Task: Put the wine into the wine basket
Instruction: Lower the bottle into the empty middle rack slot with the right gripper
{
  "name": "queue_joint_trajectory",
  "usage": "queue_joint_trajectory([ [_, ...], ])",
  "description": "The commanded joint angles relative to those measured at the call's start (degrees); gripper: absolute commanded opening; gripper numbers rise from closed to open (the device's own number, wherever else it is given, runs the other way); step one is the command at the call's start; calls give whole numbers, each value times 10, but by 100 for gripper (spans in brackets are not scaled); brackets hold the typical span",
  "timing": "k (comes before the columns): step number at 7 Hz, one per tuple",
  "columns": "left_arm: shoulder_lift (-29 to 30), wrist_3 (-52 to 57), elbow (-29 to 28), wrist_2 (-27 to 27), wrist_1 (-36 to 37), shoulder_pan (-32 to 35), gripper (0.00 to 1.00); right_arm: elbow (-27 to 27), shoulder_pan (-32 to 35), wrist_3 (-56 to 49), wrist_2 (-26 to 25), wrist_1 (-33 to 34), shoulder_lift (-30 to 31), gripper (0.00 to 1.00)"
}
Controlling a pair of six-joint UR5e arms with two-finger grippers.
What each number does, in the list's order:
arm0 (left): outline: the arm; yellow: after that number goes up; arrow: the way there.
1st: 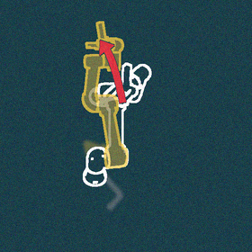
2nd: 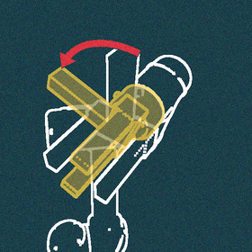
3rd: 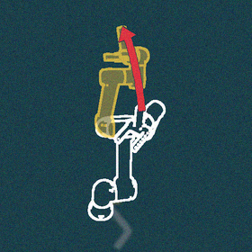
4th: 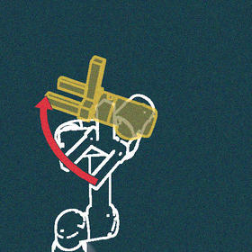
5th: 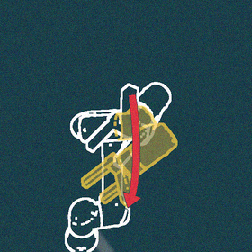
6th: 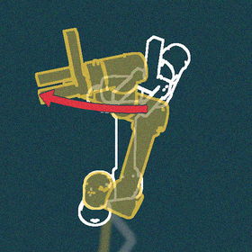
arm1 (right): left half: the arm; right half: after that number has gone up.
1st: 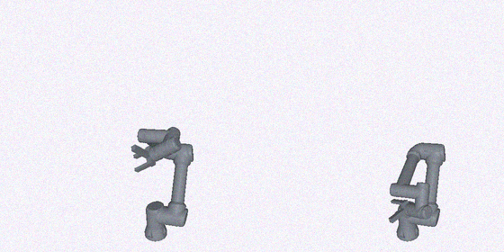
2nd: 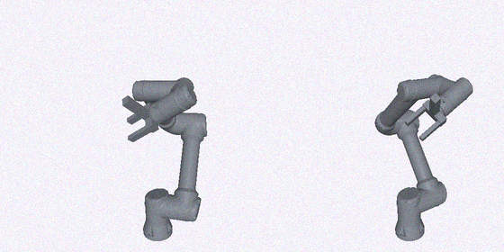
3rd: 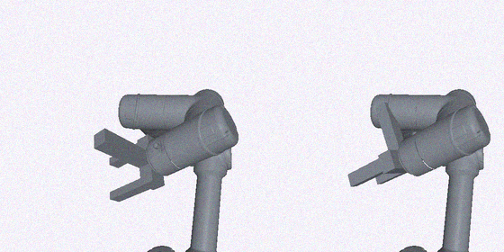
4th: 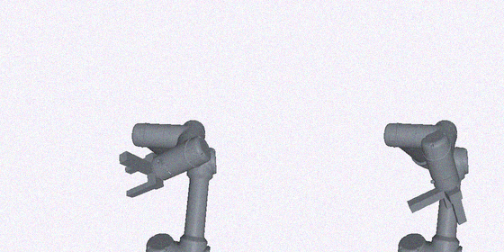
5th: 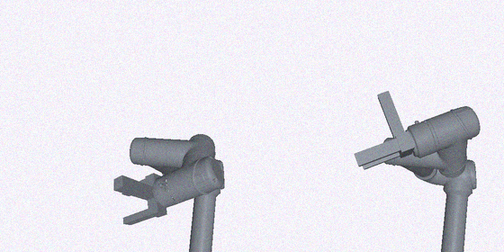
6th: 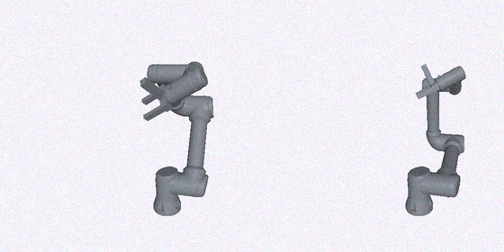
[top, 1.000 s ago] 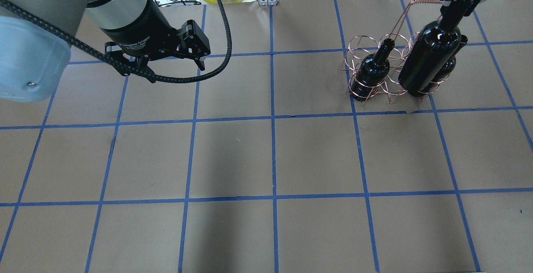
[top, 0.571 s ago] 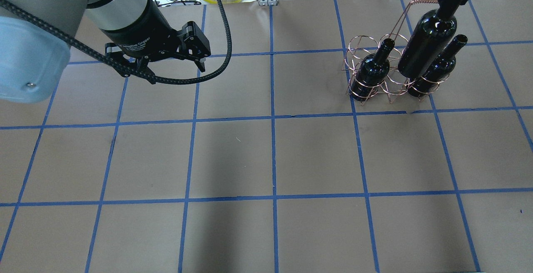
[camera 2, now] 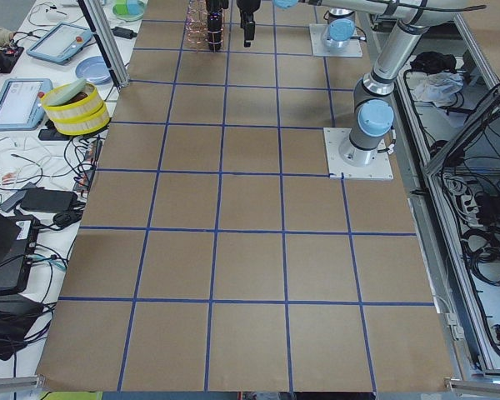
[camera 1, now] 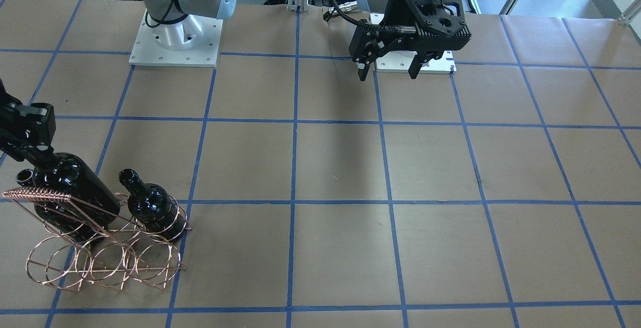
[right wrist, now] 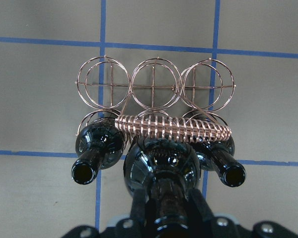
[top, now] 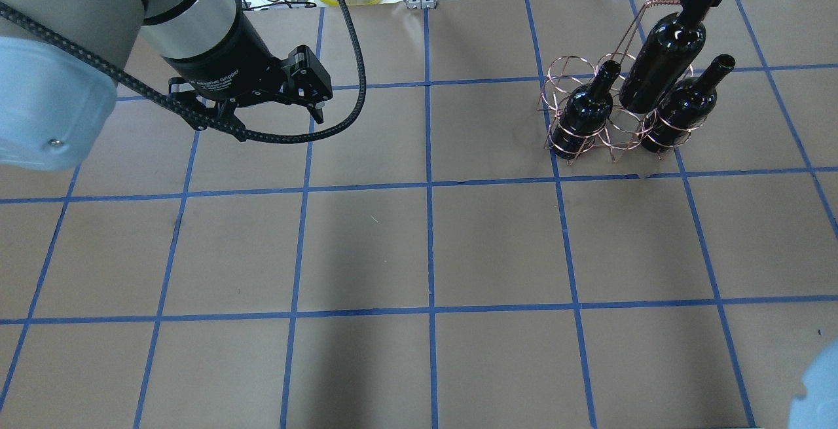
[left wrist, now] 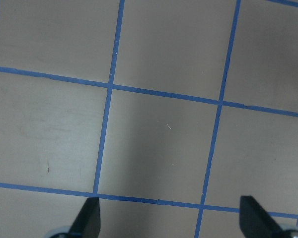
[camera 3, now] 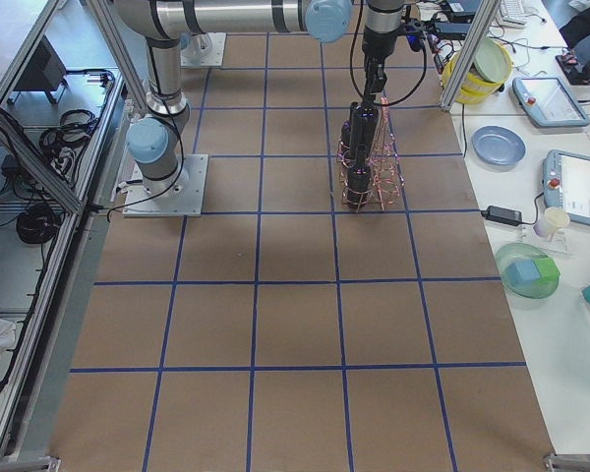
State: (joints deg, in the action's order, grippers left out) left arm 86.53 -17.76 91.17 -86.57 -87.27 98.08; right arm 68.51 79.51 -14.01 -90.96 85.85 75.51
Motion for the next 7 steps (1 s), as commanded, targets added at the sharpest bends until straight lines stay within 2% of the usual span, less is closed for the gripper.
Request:
queue_joint_trajectory([
  [1, 1, 0, 1, 0, 0, 0, 100, 17, 1, -8, -17, 2, -6, 0],
  [7, 2, 0, 4, 1, 1, 0, 100, 19, 2, -15, -7, 20, -20, 0],
])
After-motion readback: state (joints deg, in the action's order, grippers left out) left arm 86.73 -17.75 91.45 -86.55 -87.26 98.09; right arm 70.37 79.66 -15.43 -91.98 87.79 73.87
